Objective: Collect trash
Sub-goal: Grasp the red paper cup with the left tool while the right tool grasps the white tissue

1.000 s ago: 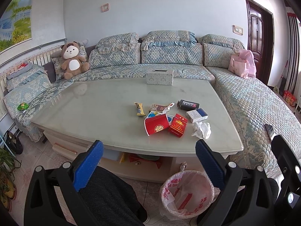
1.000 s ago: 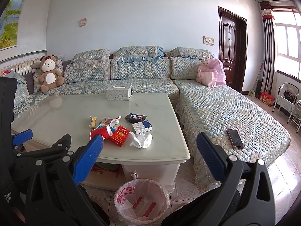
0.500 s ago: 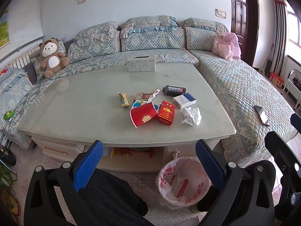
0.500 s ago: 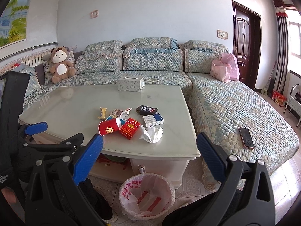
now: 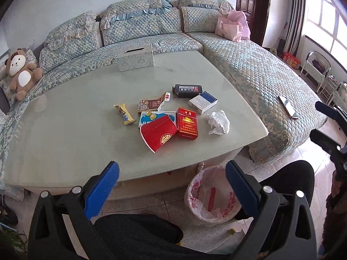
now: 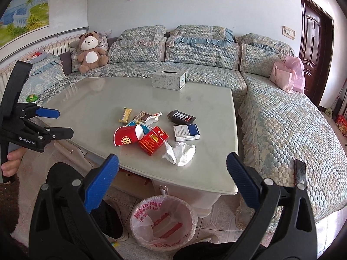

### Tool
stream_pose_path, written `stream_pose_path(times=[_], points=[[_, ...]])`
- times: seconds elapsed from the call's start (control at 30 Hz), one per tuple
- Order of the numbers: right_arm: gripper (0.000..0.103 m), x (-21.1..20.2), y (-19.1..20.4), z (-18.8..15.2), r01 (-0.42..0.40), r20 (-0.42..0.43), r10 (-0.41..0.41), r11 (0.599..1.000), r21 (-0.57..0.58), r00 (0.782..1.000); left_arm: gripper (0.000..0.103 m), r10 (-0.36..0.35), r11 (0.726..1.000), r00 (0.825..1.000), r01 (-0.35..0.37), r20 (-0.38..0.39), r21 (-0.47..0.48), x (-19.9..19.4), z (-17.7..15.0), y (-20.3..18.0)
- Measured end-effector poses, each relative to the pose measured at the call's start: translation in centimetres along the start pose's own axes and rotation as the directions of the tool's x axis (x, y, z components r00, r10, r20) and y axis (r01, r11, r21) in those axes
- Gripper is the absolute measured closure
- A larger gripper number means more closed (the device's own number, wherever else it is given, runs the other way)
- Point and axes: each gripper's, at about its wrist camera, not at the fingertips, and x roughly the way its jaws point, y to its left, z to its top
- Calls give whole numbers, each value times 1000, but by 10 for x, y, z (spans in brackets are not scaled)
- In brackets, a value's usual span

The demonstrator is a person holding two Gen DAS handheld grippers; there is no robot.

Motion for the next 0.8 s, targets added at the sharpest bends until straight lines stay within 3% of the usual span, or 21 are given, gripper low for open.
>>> stream_pose_path(times=[0.2, 0.37, 0.6, 0.8], points=[[6, 30, -2, 10, -6, -48, 4, 999, -37, 999, 7, 12, 990, 994, 3, -107, 139, 54, 10, 6], [6, 56, -3, 19, -33, -102, 29, 999, -39, 994, 7, -25, 985, 993, 44, -117, 166, 72, 17, 15], [6, 89, 4, 21, -57, -167, 43, 995, -80, 985, 7, -23, 968, 987, 61, -156, 242, 95, 23, 11], [6, 120, 6, 19, -103, -238, 80, 991, -87, 968, 7, -48, 956, 981, 99, -187, 275, 123, 25, 9]])
